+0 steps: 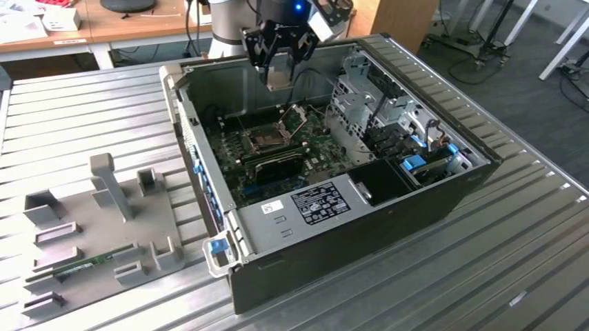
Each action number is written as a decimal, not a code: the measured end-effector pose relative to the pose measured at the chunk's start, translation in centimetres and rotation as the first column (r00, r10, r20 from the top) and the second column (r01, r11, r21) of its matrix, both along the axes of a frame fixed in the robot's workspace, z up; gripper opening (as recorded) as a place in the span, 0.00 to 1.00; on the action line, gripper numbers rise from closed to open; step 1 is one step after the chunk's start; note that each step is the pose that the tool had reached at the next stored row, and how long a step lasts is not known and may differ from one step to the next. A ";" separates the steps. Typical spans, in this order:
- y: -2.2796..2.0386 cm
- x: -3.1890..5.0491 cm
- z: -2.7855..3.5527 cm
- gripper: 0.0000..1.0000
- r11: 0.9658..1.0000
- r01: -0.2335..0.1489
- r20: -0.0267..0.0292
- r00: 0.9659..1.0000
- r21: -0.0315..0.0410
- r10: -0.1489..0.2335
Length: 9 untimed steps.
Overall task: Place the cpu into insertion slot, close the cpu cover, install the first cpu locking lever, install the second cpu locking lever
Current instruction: 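Place the cpu into insertion slot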
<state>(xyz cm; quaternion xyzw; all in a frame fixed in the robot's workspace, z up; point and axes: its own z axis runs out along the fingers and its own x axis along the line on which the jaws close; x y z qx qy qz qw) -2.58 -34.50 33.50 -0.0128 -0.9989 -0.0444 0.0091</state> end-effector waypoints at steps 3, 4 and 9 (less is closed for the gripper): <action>0.00 0.00 -0.26 0.54 1.000 0.000 0.000 1.000 0.000 0.000; 0.00 0.00 -0.35 0.54 1.000 0.000 0.000 1.000 0.000 0.000; 0.00 0.00 -0.83 0.54 1.000 0.000 0.000 1.000 0.000 0.000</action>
